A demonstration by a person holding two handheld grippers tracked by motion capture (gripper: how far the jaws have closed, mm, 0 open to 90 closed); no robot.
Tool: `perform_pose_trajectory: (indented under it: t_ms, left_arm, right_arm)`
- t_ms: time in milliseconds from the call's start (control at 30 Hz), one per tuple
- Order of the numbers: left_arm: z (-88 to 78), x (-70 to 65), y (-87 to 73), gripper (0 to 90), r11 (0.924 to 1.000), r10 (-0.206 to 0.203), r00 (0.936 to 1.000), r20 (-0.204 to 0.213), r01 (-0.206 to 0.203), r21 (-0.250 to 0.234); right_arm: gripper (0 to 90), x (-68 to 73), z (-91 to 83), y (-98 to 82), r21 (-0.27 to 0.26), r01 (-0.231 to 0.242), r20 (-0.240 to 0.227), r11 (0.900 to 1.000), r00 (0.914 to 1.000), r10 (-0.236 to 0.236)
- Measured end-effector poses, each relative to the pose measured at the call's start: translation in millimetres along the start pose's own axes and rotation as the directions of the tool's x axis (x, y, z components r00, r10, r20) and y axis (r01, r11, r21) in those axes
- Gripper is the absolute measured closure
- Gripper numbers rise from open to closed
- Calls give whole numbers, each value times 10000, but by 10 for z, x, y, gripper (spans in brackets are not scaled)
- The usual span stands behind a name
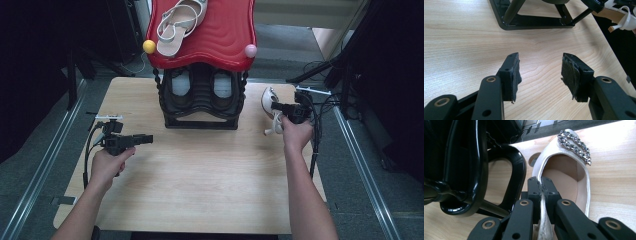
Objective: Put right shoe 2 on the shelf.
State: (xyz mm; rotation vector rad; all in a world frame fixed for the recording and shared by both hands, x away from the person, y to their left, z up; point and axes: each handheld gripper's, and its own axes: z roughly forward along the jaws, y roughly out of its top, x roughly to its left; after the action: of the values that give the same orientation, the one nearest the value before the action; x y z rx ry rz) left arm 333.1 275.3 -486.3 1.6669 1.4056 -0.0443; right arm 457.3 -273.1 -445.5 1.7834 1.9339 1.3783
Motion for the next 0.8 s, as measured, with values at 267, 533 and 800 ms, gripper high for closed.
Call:
perform_pose_trajectory:
  t_ms: [267, 533, 800]
  left_arm:
    - [3, 17, 1, 490, 9999, 83, 9999, -112, -82, 57]
    - [-1, 28, 9, 489, 9999, 124, 9998, -144, -123, 57]
    - [-11, 20, 6, 489, 9999, 124, 9998, -128, -123, 58]
  right_arm:
    - [886, 74, -131, 140, -173, -111, -338, 9998, 9994, 105]
    - [886, 195, -238, 375, 46, -26, -309, 10000, 9995, 27]
    - [885, 394, -383, 599, -40, 191, -703, 9998, 9973, -194]
